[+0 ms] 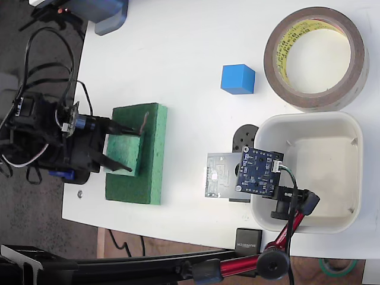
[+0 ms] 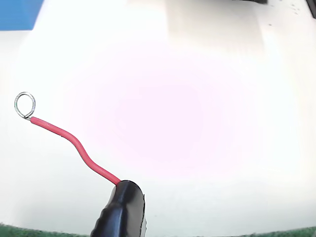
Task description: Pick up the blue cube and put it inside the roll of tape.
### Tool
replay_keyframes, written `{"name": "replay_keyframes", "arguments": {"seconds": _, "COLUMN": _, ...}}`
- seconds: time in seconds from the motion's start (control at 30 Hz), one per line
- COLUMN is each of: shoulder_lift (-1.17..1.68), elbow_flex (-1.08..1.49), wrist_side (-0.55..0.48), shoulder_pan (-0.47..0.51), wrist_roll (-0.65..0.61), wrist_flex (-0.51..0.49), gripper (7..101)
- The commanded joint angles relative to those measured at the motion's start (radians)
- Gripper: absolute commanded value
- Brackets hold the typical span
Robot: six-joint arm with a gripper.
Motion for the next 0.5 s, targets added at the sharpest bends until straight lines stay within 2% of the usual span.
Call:
{"name": "replay_keyframes", "arguments": {"seconds": 0.03, "shoulder_lift": 0.002, "elbow_flex": -0.009, "wrist_side": -0.008, "shoulder_pan": 0.0, "wrist_roll": -0.003, "wrist_flex": -0.003, "gripper": 100.3}}
{"name": "replay_keyframes", "arguments": {"seconds": 0.5, "shoulder_lift": 0.002, "elbow_flex": -0.009, "wrist_side": -0.028, "shoulder_pan": 0.002, "wrist_roll": -0.014, "wrist_flex": -0.005, "gripper": 100.3}}
